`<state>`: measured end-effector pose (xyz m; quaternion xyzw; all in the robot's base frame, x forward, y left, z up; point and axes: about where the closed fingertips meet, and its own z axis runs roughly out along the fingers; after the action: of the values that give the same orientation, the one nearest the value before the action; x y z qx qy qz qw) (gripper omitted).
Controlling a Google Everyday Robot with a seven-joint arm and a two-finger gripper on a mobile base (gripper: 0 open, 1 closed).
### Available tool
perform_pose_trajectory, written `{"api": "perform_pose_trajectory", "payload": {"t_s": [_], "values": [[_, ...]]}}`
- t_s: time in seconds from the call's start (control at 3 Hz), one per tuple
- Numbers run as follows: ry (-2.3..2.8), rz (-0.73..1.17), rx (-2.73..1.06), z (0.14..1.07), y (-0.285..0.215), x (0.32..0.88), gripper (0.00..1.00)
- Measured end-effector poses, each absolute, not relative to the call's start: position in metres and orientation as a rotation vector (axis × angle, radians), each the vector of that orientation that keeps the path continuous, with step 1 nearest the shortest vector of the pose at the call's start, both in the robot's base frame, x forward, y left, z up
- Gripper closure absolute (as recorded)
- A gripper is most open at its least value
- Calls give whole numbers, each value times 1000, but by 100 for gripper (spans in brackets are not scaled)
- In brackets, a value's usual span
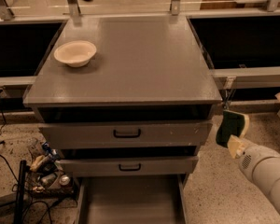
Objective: Pick sponge from bottom drawer and place on counter
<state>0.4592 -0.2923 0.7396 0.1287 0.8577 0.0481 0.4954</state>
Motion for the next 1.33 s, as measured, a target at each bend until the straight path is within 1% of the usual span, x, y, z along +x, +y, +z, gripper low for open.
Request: {"api": "perform_pose_trajectory", "payload": {"t_s": [0.33,1.0,1.33], "values": [[2029,104,281,765,-291,468,100],[1923,124,170,829,-268,459,100],[1923,124,170,829,-268,459,100]]}}
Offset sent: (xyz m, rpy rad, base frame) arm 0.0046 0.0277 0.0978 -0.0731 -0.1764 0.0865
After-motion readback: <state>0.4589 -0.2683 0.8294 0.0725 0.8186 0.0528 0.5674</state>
